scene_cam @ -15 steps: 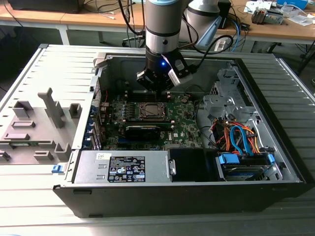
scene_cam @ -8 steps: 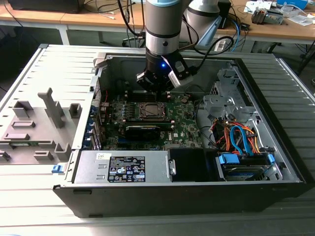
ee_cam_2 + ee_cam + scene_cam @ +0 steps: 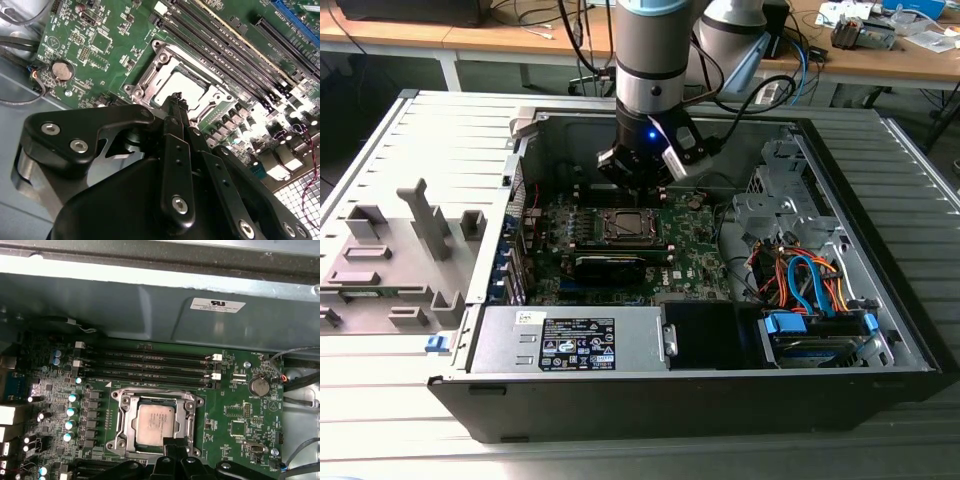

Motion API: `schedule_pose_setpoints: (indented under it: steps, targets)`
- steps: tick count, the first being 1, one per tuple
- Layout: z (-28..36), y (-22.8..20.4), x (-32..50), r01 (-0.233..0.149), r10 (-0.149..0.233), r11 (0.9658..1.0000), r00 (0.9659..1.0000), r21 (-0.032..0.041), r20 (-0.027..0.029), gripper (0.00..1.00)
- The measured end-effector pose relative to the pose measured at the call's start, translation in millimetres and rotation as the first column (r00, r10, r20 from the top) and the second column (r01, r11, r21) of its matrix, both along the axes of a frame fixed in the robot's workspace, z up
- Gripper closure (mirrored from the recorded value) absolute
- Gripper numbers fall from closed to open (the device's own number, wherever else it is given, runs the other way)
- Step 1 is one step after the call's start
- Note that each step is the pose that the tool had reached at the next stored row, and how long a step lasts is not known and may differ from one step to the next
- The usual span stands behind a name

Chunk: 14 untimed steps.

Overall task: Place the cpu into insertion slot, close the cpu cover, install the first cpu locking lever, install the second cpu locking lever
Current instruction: 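Install the second cpu locking lever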

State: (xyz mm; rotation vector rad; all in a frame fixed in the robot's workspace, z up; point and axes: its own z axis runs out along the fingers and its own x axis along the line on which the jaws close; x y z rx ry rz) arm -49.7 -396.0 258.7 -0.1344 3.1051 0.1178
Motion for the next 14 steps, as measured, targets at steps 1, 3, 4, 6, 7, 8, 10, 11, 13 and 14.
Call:
schedule_pose_setpoints:
  steps: [1, 3, 4, 6, 7, 8, 10, 11, 13, 14]
  targets:
    - [0.0, -0.5, 0.0, 0.0, 0.0, 1.0, 1.0, 0.0, 0.0, 0.89]
    - [-0.1, -1.5, 0.0, 0.0, 0.0, 1.0, 1.0, 0.0, 0.0, 0.89]
    - [-0.1, -2.5, 0.0, 0.0, 0.0, 1.0, 1.0, 0.0, 0.0, 0.89]
    - [-0.1, -3.9, 0.0, 0.0, 0.0, 1.0, 1.0, 0.0001, 0.0, 0.89]
    - [-0.2, -3.9, 0.0, 0.0, 0.0, 1.0, 1.0, 0.0, 0.0, 0.89]
    - [-0.1, -3.9, 0.0, 0.0, 0.0, 1.0, 1.0, 0.0, 0.0, 0.89]
    - [-0.1, -4.0, 0.0, 0.0, 0.0, 1.0, 1.0, 0.0002, 0.0, 0.89]
    - [-0.1, -4.2, 0.0, 0.0, 0.0, 1.0, 1.0, 0.0013, -0.0001, 0.89]
    - [-0.1, -6.0, -0.1, 0.0, 0.0, 0.9981, 1.0, 0.0615, 0.0, 0.89]
    - [-0.1, -7.0, -0.1, 0.0, 0.0, 0.9961, 1.0, 0.0887, 0.0, 0.89]
